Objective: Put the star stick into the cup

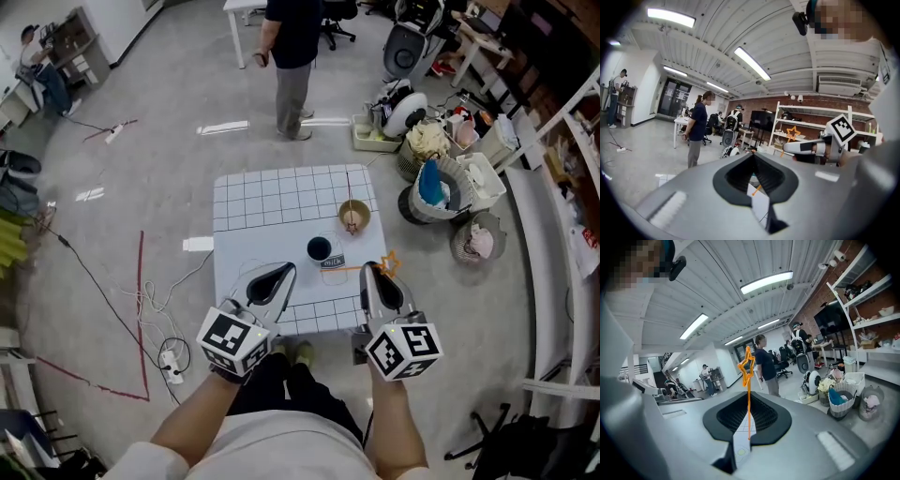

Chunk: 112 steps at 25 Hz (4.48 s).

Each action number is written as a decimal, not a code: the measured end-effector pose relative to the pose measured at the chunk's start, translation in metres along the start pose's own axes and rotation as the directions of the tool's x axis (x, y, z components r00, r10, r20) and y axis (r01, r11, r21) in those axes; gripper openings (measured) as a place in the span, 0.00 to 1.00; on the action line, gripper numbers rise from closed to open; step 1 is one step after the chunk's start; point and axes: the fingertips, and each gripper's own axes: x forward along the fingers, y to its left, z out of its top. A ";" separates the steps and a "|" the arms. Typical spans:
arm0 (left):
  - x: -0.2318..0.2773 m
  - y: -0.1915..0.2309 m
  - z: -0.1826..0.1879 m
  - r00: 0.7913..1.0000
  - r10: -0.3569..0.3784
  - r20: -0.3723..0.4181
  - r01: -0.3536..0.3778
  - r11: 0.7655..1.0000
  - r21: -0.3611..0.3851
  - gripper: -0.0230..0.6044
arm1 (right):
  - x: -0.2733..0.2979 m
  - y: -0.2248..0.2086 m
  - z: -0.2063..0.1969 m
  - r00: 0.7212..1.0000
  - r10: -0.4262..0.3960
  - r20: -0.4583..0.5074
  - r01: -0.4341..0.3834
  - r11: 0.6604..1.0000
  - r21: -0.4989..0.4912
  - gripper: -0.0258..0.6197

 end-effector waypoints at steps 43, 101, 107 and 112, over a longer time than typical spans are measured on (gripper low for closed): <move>0.130 0.108 -0.181 0.984 -0.122 -0.129 0.111 0.990 -0.087 0.05 | 0.169 -0.111 -0.241 0.959 -0.162 -0.234 0.178 0.983 0.051 0.09; 0.020 -0.021 0.044 0.996 -0.088 0.025 0.088 0.996 -0.001 0.05 | 0.017 0.045 0.025 0.999 0.050 -0.002 -0.050 0.990 -0.136 0.07; 0.000 -0.023 0.087 0.995 -0.050 0.092 0.049 0.999 0.017 0.05 | 0.004 0.060 0.067 0.995 0.067 0.068 -0.053 0.980 -0.193 0.06; -0.007 -0.020 0.111 0.992 -0.022 0.127 0.015 0.999 0.050 0.05 | 0.004 0.066 0.085 0.992 0.073 0.101 -0.048 0.972 -0.230 0.06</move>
